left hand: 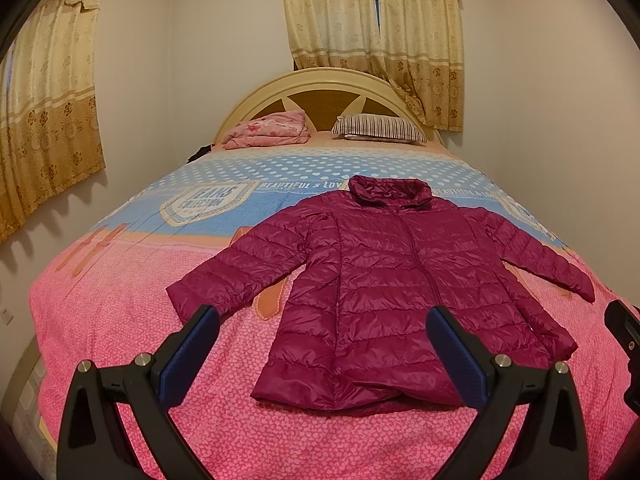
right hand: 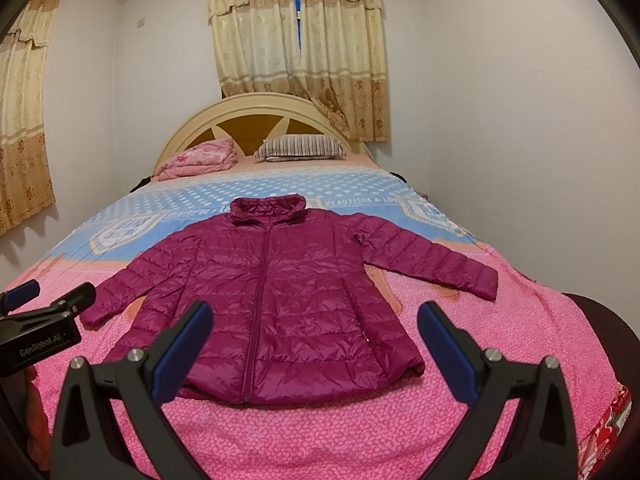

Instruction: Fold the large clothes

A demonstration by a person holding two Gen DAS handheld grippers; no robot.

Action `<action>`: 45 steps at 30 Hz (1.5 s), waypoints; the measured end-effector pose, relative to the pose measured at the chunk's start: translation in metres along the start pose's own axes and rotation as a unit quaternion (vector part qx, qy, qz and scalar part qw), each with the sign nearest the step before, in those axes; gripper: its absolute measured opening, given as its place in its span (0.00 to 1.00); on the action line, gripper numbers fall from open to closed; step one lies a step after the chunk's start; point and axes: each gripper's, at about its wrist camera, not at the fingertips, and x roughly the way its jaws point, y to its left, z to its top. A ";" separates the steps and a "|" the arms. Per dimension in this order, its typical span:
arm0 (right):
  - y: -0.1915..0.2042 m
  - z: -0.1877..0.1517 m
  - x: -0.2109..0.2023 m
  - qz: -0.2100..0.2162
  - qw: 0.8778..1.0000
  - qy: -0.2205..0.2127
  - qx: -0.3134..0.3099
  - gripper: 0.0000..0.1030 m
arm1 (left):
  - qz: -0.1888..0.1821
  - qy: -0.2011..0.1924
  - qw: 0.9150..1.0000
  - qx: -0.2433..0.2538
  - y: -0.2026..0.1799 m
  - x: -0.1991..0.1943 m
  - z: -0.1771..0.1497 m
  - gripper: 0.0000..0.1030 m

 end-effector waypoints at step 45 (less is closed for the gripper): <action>0.002 -0.002 0.000 0.003 1.000 0.004 0.000 1.00 | 0.001 -0.003 1.000 -0.008 0.006 -0.001 0.002 0.99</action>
